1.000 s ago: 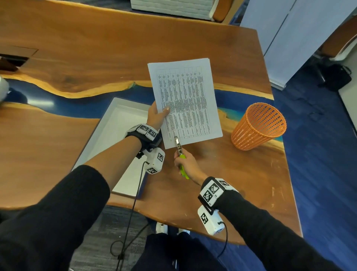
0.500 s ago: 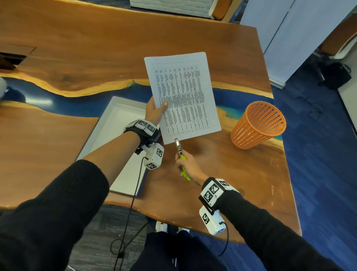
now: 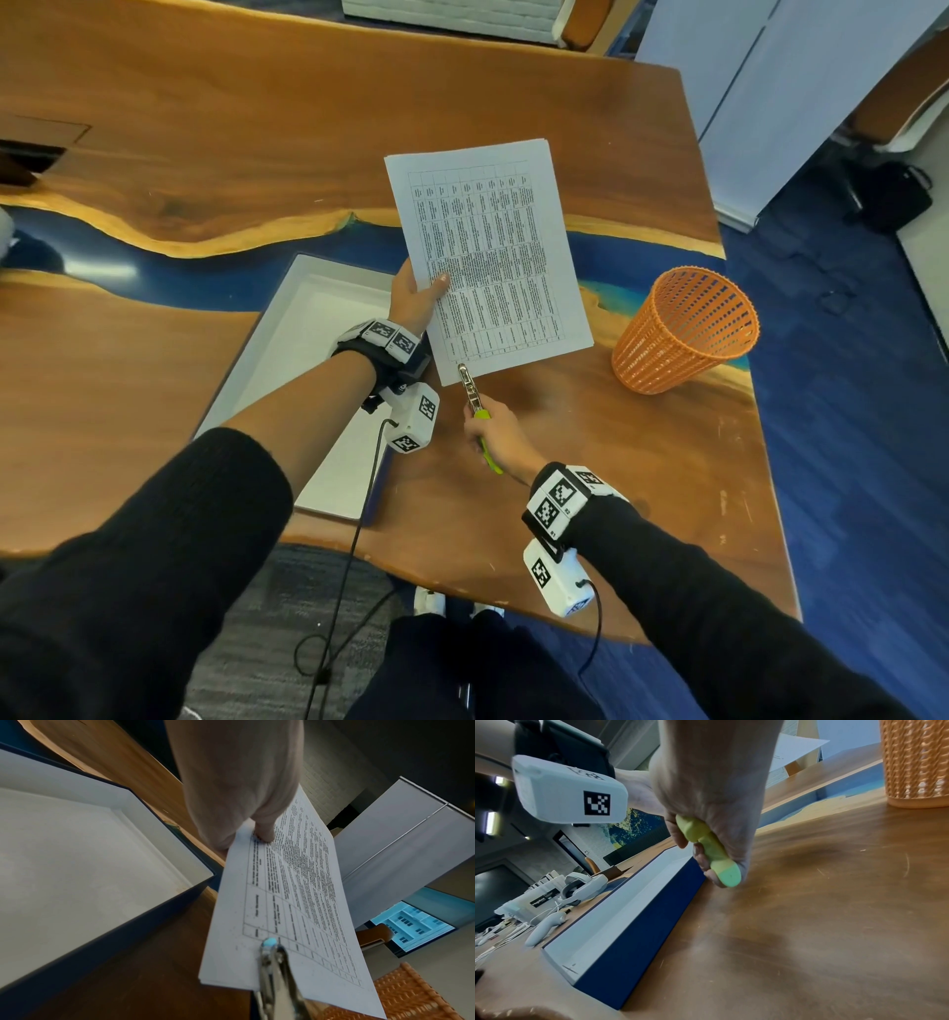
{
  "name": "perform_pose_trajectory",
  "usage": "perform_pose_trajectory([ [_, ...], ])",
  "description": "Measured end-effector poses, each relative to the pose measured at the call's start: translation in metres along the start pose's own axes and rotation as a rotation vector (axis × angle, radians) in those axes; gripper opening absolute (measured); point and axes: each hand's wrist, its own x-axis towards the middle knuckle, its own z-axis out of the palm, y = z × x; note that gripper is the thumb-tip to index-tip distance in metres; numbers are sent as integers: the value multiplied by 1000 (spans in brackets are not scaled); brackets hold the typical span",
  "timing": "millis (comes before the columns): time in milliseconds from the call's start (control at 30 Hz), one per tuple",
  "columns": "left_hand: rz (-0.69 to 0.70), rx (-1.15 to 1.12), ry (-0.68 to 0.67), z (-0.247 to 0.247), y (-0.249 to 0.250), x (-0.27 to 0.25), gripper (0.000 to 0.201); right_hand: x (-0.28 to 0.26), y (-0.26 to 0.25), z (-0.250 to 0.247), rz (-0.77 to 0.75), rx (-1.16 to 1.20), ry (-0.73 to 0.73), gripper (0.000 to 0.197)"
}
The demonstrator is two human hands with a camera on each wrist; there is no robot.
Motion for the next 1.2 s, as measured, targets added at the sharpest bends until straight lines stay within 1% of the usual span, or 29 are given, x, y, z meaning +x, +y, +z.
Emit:
perform_pose_trajectory([
  [300, -15, 15, 9, 1, -4, 1, 44, 0, -2, 3, 14, -11, 37, 18],
  [433, -16, 6, 4, 1, -6, 1, 44, 1, -2, 2, 18, -23, 43, 28],
  [633, -18, 15, -5, 1, -9, 2, 44, 2, -1, 6, 14, -33, 59, 27],
  [767, -26, 17, -4, 2, -11, 4, 44, 6, 4, 6, 14, -40, 82, 34],
  [1000, -26, -12, -5, 3, -19, 3, 44, 5, 6, 1, 27, -98, 78, 37],
  [1200, -28, -11, -8, 6, -25, 1, 44, 3, 9, -1, 36, -103, 106, 36],
])
